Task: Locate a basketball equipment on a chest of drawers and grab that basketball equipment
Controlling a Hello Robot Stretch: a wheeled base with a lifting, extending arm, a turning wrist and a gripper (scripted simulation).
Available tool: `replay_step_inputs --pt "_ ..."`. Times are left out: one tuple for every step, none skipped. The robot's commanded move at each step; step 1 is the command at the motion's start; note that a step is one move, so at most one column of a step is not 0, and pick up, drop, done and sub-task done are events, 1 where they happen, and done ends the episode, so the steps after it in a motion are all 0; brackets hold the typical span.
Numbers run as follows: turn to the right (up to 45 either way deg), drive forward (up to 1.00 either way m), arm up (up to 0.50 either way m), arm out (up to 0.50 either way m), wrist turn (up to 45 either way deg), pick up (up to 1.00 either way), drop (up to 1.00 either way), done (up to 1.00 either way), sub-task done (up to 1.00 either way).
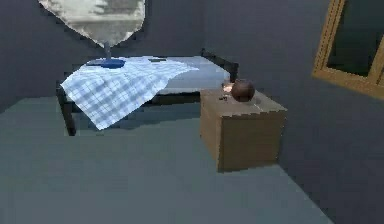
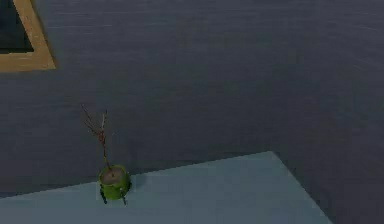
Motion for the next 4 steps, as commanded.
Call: replay_step_inputs --pt "0.0 0.85 0.0 0.0 0.0 0.0 0.0 0.0 0.0" --pt "45.0 0.0 0.0 0.0 0.0 0.0 0.0 0.0 0.0" --pt "6.0 0.0 0.0 0.0 0.0 0.0 0.0 0.0 0.0" --pt "0.0 0.3 0.0 0.0 0.0 0.0 0.0 0.0 0.0"
